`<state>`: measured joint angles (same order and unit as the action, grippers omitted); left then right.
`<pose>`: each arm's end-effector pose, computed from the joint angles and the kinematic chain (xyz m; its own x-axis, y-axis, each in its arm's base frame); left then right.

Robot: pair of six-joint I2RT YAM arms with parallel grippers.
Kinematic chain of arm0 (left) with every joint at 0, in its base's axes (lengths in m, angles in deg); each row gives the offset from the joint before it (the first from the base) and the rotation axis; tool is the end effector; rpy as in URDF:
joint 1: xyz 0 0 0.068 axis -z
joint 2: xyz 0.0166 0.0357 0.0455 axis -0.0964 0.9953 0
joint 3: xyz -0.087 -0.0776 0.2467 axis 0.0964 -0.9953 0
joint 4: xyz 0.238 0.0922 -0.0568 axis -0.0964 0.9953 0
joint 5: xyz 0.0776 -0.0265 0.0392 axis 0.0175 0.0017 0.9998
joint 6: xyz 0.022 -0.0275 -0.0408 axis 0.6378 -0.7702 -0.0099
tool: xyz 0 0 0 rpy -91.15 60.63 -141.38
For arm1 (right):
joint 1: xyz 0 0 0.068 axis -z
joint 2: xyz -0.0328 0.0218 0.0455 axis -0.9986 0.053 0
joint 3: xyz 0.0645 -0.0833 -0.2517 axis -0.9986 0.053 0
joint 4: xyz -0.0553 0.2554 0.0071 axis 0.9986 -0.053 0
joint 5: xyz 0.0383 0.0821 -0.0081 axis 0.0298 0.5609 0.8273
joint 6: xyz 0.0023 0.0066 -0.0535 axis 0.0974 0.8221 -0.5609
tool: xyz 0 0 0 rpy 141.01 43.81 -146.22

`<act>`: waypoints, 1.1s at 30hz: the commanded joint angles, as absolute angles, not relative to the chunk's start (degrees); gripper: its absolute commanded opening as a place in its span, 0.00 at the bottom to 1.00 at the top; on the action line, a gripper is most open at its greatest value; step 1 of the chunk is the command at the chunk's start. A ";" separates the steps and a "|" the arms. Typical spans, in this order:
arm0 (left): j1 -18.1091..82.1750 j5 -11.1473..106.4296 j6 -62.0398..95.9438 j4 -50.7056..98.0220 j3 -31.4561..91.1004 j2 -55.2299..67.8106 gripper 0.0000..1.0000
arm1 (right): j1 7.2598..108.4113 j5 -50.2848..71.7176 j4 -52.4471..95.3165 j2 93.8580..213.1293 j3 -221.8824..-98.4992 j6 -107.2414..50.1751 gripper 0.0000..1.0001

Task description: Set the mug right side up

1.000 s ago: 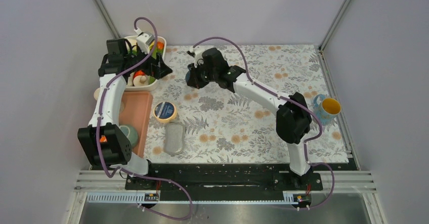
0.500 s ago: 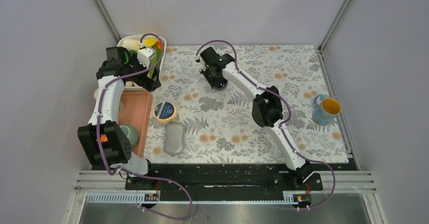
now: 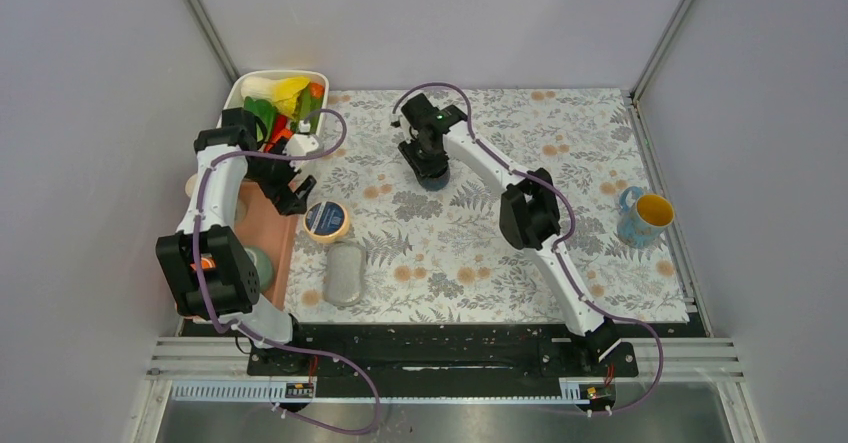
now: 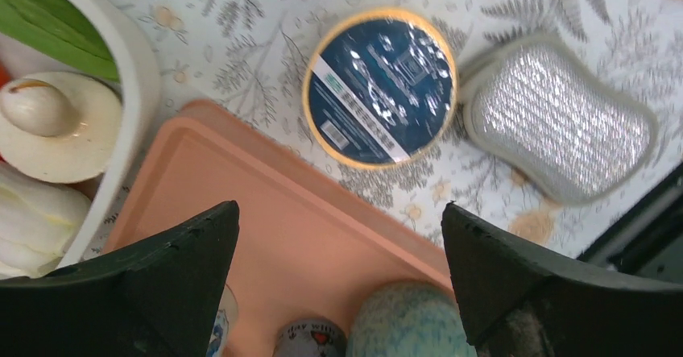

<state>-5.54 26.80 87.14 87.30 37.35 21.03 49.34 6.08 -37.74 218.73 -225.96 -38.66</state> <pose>0.3027 0.0416 0.2922 -0.5034 0.6615 -0.5559 0.7862 0.6175 0.0229 0.4233 0.3285 0.1996 -0.6785 -0.5958 -0.4296 -0.6677 0.7441 0.0226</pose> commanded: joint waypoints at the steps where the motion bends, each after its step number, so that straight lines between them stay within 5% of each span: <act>1: -6.16 32.17 102.74 100.48 40.63 20.88 0.99 | 50.24 8.32 -37.47 214.97 -227.44 -39.57 0.47; 11: -11.33 39.54 99.20 101.43 45.55 18.34 0.93 | 48.65 9.36 -36.55 200.94 -219.11 -40.71 0.64; 18: -26.06 29.10 83.11 89.05 42.21 15.01 0.60 | 47.16 10.31 -28.54 188.81 -203.46 -39.98 0.67; 24: -34.87 31.04 78.28 67.56 31.57 12.31 0.62 | 47.06 11.12 -23.42 182.89 -195.55 -38.83 0.67; 33: -39.18 29.38 79.36 64.14 33.83 21.45 0.61 | 46.80 11.88 -20.51 180.26 -190.24 -37.80 0.68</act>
<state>-37.51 32.15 80.02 68.77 31.52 18.10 47.15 10.34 -23.99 184.33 -190.77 -38.62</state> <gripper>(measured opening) 0.621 0.677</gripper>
